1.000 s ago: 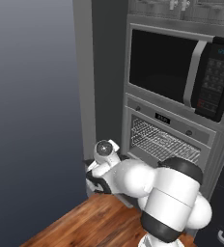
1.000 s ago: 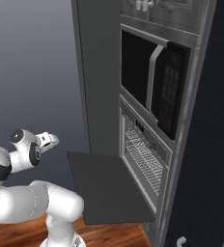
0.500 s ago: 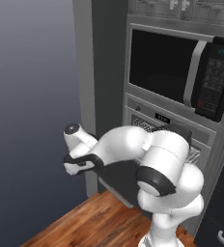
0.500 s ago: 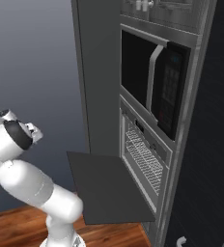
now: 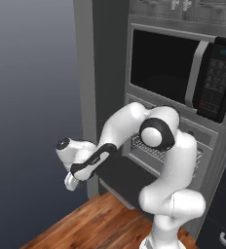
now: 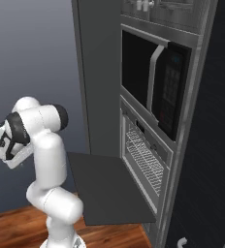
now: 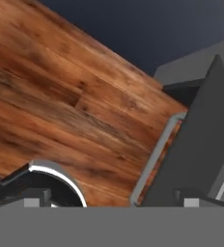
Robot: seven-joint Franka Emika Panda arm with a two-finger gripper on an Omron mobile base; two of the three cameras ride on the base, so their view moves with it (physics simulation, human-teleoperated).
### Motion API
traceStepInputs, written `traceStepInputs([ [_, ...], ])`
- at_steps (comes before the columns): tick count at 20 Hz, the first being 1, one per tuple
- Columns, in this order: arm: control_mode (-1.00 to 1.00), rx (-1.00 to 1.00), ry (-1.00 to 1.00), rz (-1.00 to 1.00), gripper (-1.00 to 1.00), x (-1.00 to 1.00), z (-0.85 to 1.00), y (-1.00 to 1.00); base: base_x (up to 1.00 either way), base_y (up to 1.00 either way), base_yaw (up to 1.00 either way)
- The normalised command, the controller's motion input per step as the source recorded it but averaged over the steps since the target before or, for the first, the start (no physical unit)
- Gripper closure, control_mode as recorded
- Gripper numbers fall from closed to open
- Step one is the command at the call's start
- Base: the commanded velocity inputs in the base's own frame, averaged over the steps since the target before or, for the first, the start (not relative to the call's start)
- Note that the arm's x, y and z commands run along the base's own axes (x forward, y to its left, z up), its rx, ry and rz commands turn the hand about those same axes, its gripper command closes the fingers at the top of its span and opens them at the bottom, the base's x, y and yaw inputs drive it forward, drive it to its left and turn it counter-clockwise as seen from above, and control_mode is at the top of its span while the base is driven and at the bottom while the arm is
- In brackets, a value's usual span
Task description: Place the fish on the top rack of the oven, and slide the tray back inside. Close the oven door.
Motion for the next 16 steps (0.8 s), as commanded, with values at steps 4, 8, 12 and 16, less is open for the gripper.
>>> traceStepInputs([
  [4, -1.00, -0.20, -0.05, 0.09, -1.00, -0.36, -0.68, 0.23, 0.00, 0.00, 0.00],
  [8, -1.00, -0.22, -0.12, 0.05, -1.00, -0.34, -0.67, 0.22, 0.00, 0.00, 0.00],
  [12, -1.00, -0.21, -0.20, 0.03, -1.00, -0.42, -0.32, 0.03, 0.00, 0.00, 0.00],
  [16, -1.00, -0.14, -0.28, 0.00, -1.00, -0.46, -0.07, -0.09, 0.00, 0.00, 0.00],
])
